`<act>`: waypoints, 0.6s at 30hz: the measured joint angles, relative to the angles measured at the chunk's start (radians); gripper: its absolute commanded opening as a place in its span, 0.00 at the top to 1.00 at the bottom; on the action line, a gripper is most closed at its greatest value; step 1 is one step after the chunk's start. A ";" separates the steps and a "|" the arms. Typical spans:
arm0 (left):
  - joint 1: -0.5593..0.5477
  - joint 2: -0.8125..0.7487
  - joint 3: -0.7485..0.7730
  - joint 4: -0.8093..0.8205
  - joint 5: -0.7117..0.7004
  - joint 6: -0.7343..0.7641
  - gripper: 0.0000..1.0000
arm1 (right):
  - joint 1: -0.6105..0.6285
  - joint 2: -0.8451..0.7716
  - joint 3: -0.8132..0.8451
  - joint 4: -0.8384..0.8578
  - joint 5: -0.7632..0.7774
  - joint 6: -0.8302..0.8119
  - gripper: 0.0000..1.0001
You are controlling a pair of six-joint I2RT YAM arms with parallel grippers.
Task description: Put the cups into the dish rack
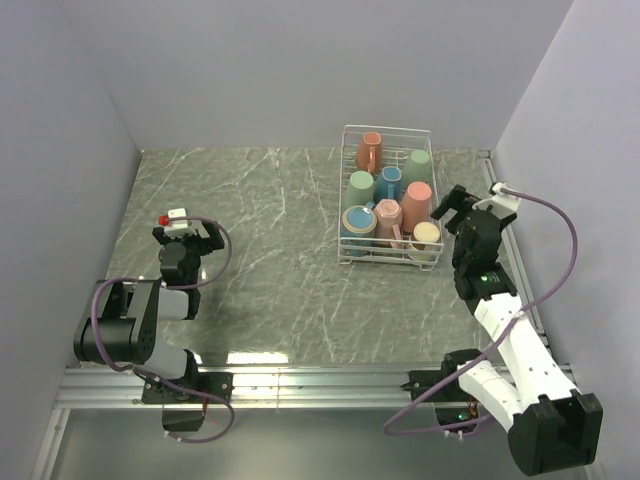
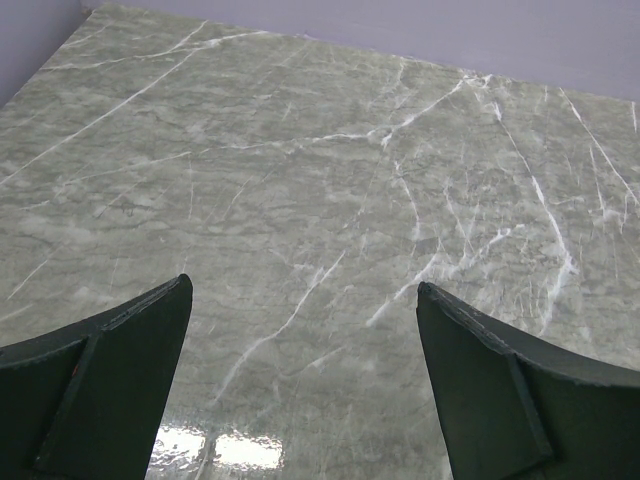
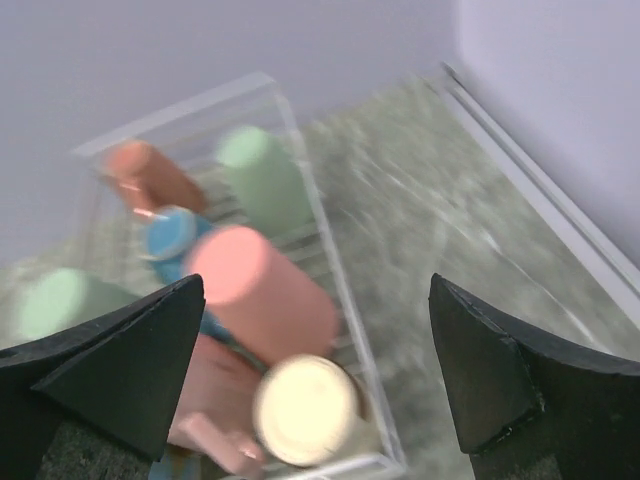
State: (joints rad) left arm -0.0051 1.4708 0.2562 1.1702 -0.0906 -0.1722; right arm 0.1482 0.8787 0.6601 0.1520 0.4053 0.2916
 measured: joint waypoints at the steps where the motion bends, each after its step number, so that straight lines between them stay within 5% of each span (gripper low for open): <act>1: 0.000 0.000 0.000 0.000 0.000 0.000 0.01 | -0.006 0.006 0.000 -0.047 0.032 0.016 0.00; 10: 0.000 0.000 -0.002 -0.005 0.000 0.000 0.01 | -0.042 -0.058 0.094 -0.490 0.063 0.139 0.01; 18: 0.000 0.000 -0.002 -0.008 0.000 0.000 0.01 | -0.041 -0.258 0.107 -0.671 -0.427 0.220 0.00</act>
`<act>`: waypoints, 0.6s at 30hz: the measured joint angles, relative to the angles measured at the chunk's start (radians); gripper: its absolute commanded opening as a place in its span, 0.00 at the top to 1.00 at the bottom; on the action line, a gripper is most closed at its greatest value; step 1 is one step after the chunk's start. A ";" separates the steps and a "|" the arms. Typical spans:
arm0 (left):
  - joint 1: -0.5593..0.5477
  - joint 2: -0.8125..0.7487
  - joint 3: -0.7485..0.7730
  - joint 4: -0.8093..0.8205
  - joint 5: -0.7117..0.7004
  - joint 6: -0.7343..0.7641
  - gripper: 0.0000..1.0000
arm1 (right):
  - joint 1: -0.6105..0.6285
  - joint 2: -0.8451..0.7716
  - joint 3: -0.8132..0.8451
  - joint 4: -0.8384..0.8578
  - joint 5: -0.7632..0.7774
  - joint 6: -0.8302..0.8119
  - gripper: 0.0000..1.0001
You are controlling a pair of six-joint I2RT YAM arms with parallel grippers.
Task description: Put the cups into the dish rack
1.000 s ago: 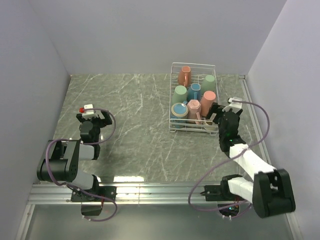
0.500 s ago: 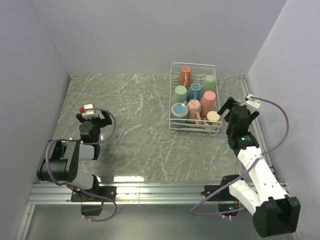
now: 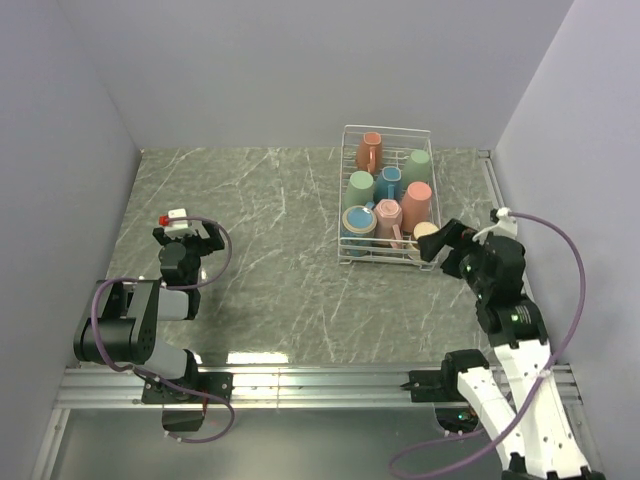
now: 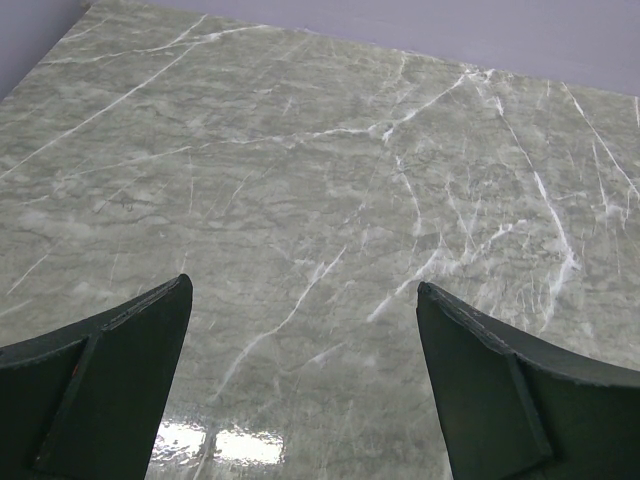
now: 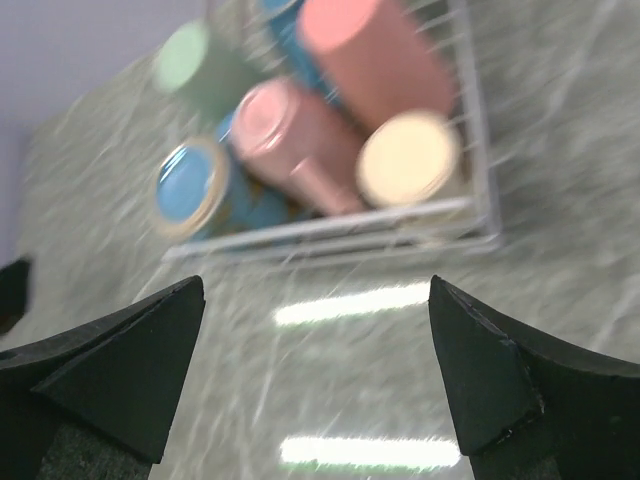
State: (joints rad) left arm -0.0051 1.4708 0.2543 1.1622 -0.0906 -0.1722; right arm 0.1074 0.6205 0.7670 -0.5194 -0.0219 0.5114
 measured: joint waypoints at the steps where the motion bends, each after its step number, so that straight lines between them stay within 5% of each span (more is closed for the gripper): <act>1: 0.000 0.000 0.000 0.000 0.000 0.000 0.01 | 0.000 -0.032 -0.008 -0.016 -0.048 0.018 0.00; 10: 0.000 0.000 0.000 0.000 0.000 0.000 0.01 | -0.001 -0.303 -0.034 -0.112 -0.137 0.095 0.00; 18: 0.000 0.000 0.000 0.000 0.000 0.000 0.01 | -0.001 -0.296 -0.033 -0.193 -0.085 0.124 0.00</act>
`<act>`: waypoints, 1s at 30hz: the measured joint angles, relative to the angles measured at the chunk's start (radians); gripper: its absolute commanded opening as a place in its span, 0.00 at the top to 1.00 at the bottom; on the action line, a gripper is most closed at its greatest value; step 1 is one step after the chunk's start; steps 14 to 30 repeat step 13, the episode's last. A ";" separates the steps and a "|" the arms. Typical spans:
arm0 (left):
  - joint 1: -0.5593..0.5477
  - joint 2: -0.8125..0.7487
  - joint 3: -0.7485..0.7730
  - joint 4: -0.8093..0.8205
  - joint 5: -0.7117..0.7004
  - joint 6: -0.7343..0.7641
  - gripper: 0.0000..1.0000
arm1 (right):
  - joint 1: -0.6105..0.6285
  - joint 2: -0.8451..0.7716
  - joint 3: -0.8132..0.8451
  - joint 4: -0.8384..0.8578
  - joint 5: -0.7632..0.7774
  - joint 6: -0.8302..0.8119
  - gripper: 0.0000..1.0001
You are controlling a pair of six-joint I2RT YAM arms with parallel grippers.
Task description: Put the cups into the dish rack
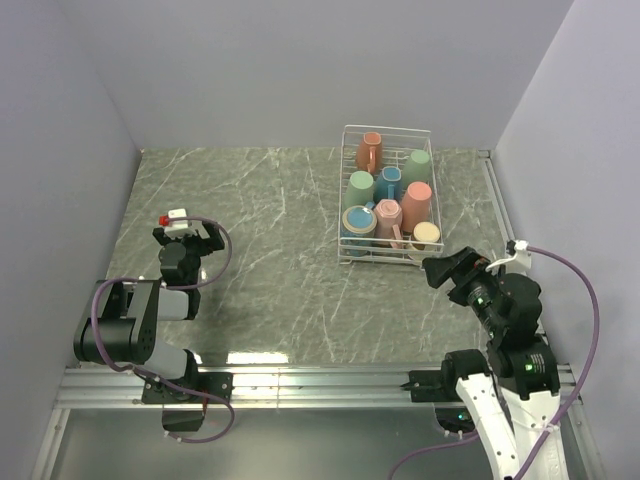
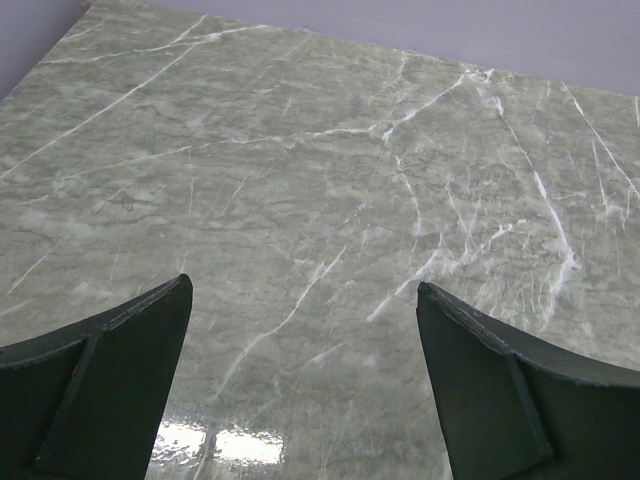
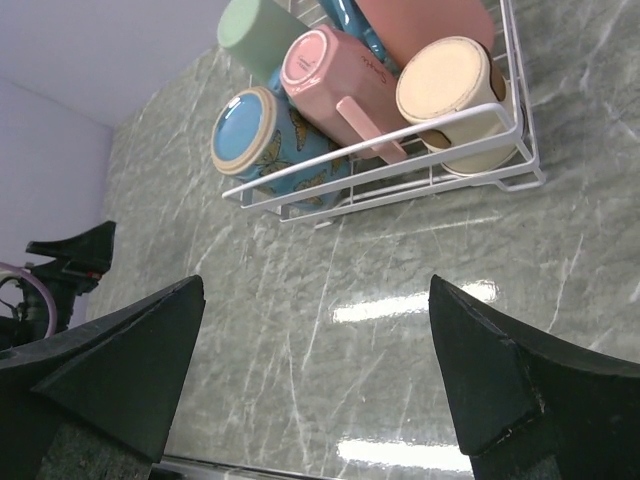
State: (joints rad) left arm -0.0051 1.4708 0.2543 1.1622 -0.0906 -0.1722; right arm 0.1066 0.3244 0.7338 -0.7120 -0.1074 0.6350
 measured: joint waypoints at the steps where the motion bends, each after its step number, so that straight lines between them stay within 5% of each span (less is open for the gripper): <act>1: 0.000 0.000 0.000 0.000 0.000 0.000 0.01 | 0.000 -0.003 0.000 -0.002 0.002 0.000 0.00; 30: 0.000 0.000 0.000 0.000 0.000 0.000 0.01 | 0.000 -0.039 0.000 0.002 0.002 -0.003 0.00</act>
